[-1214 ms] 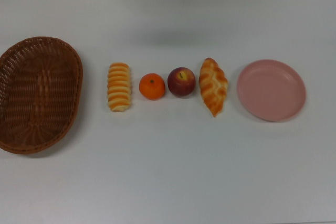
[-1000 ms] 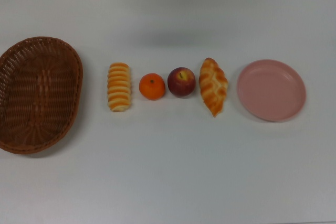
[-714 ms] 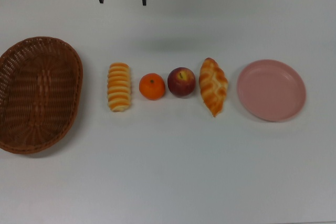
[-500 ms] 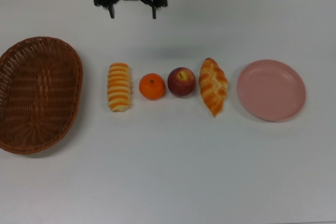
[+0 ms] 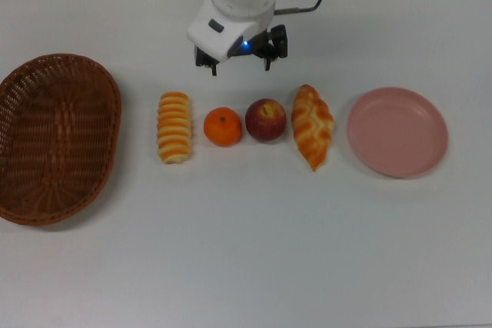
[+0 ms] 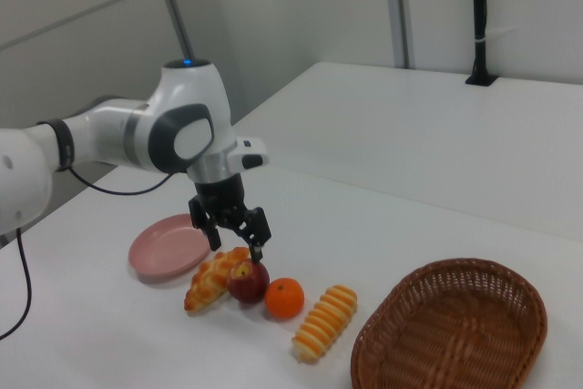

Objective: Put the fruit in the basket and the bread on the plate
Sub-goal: 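Lower the gripper onto the red apple and close on it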

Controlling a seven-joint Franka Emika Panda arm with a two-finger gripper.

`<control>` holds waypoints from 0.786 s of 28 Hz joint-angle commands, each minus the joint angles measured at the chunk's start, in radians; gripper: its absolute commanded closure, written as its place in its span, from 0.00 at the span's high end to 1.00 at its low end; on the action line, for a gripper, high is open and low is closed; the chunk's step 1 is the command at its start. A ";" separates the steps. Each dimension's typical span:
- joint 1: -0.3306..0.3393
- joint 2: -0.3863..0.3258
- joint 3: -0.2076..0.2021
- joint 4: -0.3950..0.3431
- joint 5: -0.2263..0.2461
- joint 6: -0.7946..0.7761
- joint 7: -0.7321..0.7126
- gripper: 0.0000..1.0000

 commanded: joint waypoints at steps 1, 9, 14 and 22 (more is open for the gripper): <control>0.027 0.058 -0.007 -0.005 -0.045 0.064 0.017 1.00; 0.081 0.119 -0.007 -0.008 -0.132 0.105 0.123 1.00; 0.086 0.139 -0.005 -0.007 -0.137 0.108 0.123 1.00; 0.089 0.174 -0.007 -0.005 -0.154 0.157 0.135 1.00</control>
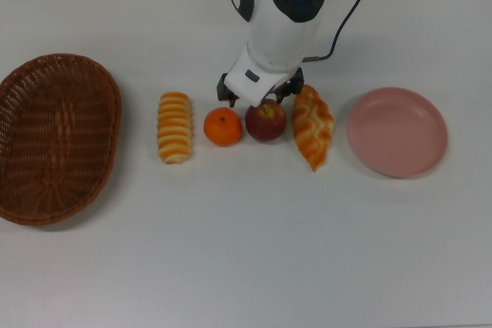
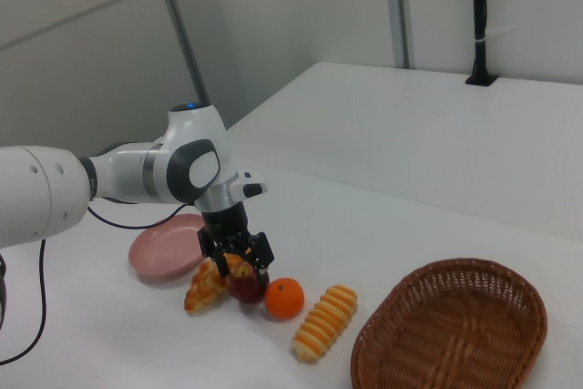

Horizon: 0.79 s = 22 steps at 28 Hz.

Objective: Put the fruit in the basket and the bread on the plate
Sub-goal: 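Lower the gripper onto the red apple and close on it, then lift the apple and carry it over the wicker basket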

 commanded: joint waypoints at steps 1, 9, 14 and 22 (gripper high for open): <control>0.009 0.026 -0.007 -0.005 -0.047 0.055 0.031 1.00; 0.035 0.032 -0.007 -0.011 -0.068 0.062 0.060 1.00; 0.035 0.030 -0.007 -0.007 -0.067 0.055 0.062 1.00; 0.047 0.041 -0.007 -0.010 -0.067 0.062 0.077 1.00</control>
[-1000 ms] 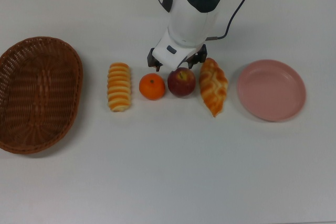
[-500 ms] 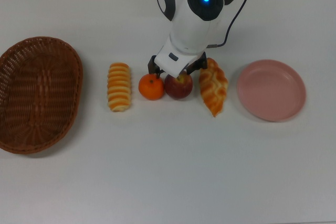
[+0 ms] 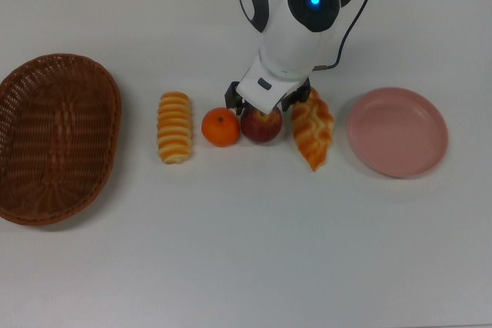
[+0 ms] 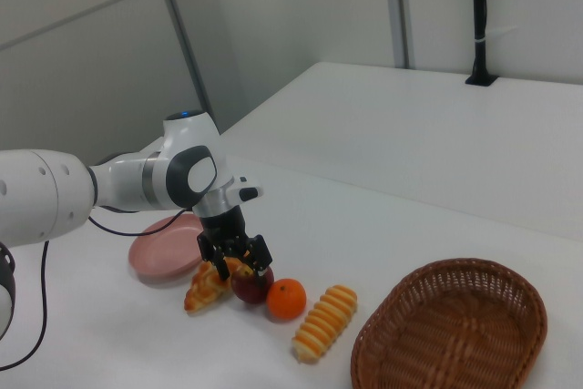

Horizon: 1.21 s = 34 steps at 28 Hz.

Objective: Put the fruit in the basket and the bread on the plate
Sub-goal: 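Lift the apple and carry it over the wicker basket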

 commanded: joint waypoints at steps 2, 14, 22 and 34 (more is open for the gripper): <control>0.023 0.030 -0.007 -0.005 -0.028 0.026 0.045 1.00; 0.025 0.022 -0.007 -0.003 -0.054 0.015 0.076 0.30; -0.004 -0.082 -0.019 0.014 0.019 -0.035 0.081 0.28; -0.355 -0.188 -0.021 0.092 0.036 -0.103 -0.004 0.28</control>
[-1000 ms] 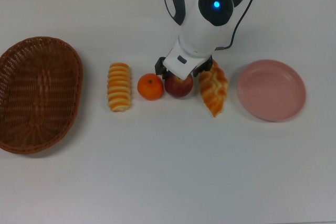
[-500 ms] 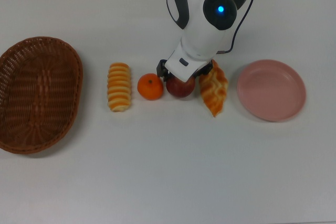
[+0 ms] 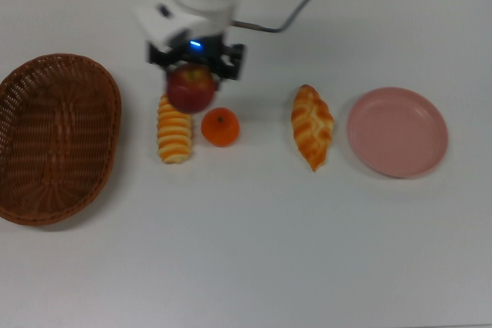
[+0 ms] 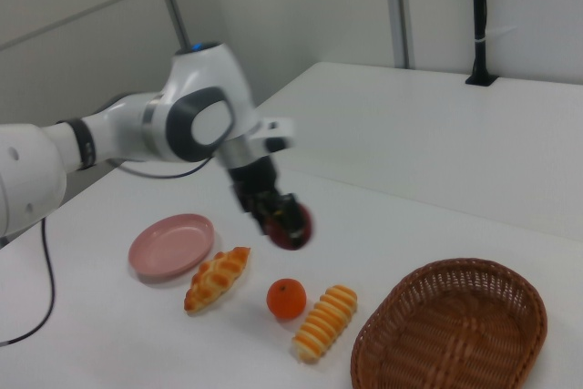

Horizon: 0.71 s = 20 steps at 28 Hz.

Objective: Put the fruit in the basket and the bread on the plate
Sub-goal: 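Lift the apple and carry it over the wicker basket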

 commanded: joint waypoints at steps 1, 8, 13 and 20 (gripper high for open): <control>-0.196 0.001 0.003 0.011 0.014 0.004 -0.109 0.28; -0.377 0.119 0.002 0.018 -0.047 0.125 -0.294 0.31; -0.411 0.204 0.003 0.016 -0.089 0.215 -0.297 0.32; -0.408 0.216 0.005 0.013 -0.075 0.228 -0.298 0.41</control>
